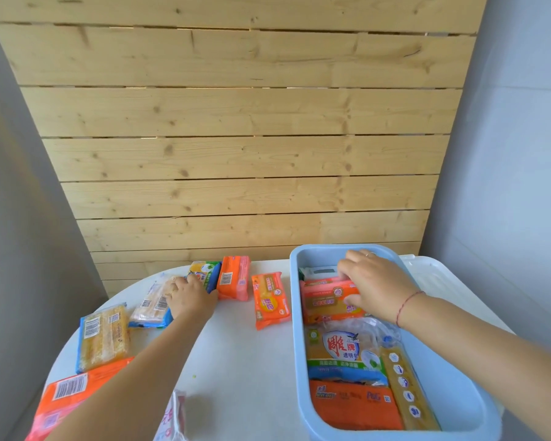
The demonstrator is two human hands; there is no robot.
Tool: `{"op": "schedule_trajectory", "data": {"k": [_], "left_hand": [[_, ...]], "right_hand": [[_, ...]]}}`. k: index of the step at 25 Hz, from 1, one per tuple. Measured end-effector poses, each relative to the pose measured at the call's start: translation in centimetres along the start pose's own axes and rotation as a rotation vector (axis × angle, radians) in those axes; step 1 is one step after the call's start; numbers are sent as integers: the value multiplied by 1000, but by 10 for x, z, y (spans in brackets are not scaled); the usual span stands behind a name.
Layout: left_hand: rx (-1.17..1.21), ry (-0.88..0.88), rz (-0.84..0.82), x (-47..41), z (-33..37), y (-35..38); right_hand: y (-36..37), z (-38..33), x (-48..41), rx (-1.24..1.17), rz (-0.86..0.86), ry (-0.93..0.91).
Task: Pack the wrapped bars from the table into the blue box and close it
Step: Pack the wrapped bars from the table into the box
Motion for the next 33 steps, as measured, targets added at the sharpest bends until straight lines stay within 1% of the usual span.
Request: {"op": "schedule_trajectory", "data": {"k": [1,3,5,7,9,10,11,12,14,15,16,17,18,19,20,21,22,24,25,26,28,29,31,33], "left_hand": [[-9,-4,9,-3,2,1],[47,-65,-6,-2,2,-1],[192,-154,3,8,-2,-6],[393,-220,76,22,-6,-21],[561,-205,200,37,-8,-46],[658,-166,247,45,-2,-62],[779,-119,245,56,10,-78],[929,-90,186,68,26,-91],[1232,-63,-71,96,71,-109],[1317,-58,-213,111,95,-115],[1369,-61,-354,127,117,-118],[1403,-72,-471,142,135,-118],[1433,-73,-547,154,147,-115],[1433,-49,-580,163,155,-112],[1416,-6,-578,169,159,-110],[1350,52,-529,172,160,-108],[1198,132,-408,167,156,-109],[753,316,-103,148,144,-113],[634,404,-50,142,141,-114],[600,477,-101,139,141,-110],[579,549,-320,143,141,-93],[525,578,-352,145,141,-86],[430,606,-304,145,142,-77],[359,585,-256,143,146,-77]], "right_hand": [[1,2,1,-28,7,17],[2,4,3,-80,16,40],[1,5,3,-104,18,50],[1,5,2,-69,-7,49],[-5,5,1,-80,-3,66],[-13,6,-1,-169,30,109],[-23,8,-1,-333,62,180],[-32,7,-2,-537,79,250],[-45,-8,1,-899,18,325],[-49,-20,4,-989,-22,313],[-52,-29,8,-1023,-29,287],[-55,-33,13,-1018,9,273],[-58,-31,17,-987,86,285],[-61,-24,20,-957,163,313],[-64,-16,25,-934,212,331],[-66,-7,29,-915,216,331],[-66,2,33,-898,180,317],[-62,21,39,-848,40,282],[-58,28,41,-807,-39,264],[-54,33,43,-748,-107,243],[-42,31,41,-616,-191,204],[-34,27,38,-570,-207,193],[-20,16,31,-499,-191,196],[-15,12,25,-360,-112,222]]}}
Point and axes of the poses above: each hand's wrist, its own x-axis away from the middle knuckle, its own y-axis out of the palm, z = x × y, the point moved 6 cm from there along -x, towards the middle knuckle, and after that the axes turned 11 degrees about z, right-handed, at the moved point
